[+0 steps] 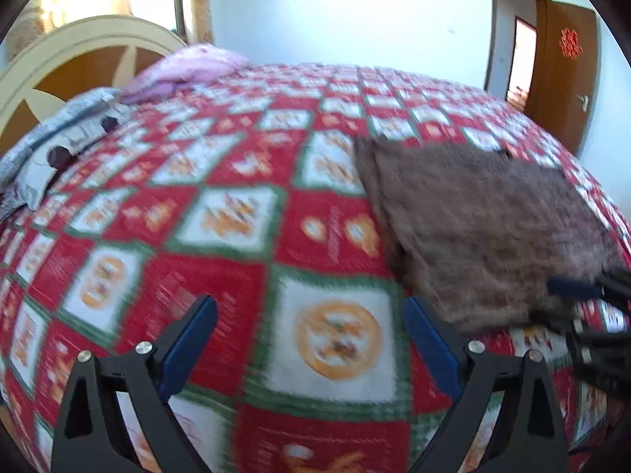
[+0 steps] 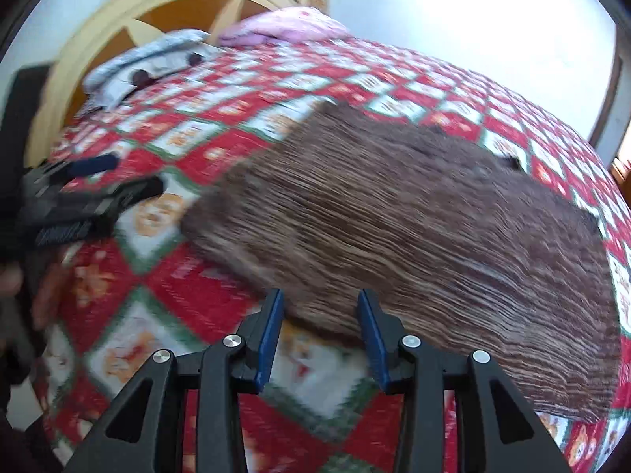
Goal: Fold small clothes
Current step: 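Grasp the folded sweater edge with the left tool while the right tool grasps beside it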
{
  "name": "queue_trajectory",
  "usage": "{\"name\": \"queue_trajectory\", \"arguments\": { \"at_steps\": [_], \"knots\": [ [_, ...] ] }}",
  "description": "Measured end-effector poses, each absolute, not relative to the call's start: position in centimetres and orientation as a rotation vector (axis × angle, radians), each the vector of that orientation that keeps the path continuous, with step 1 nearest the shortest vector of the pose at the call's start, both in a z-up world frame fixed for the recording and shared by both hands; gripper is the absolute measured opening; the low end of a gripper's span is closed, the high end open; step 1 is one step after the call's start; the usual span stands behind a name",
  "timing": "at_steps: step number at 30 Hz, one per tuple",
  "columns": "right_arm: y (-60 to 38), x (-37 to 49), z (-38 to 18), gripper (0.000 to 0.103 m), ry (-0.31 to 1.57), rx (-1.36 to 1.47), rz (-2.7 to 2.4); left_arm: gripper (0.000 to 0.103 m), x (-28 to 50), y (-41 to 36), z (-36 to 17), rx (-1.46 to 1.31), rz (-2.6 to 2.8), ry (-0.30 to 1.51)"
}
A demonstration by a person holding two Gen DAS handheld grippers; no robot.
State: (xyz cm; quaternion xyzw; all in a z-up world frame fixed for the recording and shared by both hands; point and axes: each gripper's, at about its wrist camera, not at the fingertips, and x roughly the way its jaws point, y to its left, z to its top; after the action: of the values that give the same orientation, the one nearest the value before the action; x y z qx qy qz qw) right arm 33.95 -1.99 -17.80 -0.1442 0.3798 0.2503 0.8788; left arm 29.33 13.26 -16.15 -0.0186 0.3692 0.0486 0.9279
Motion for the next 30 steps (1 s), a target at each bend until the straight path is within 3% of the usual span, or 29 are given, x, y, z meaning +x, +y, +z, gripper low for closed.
{"name": "queue_trajectory", "arguments": {
  "at_steps": [10,24,30],
  "knots": [
    [4.5,33.2,-19.0,0.041,0.706,-0.494,0.589,0.098,31.9,17.9,-14.9,-0.122,0.137,0.709],
    [6.4,34.9,-21.0,0.041,0.662,-0.492,0.534,0.093,41.1,14.5,-16.8,-0.300,-0.165,0.776],
    [6.1,35.0,-21.3,0.041,0.652,-0.458,0.536,0.069,45.5,13.2,-18.3,-0.338,-0.236,0.841]
  ]
}}
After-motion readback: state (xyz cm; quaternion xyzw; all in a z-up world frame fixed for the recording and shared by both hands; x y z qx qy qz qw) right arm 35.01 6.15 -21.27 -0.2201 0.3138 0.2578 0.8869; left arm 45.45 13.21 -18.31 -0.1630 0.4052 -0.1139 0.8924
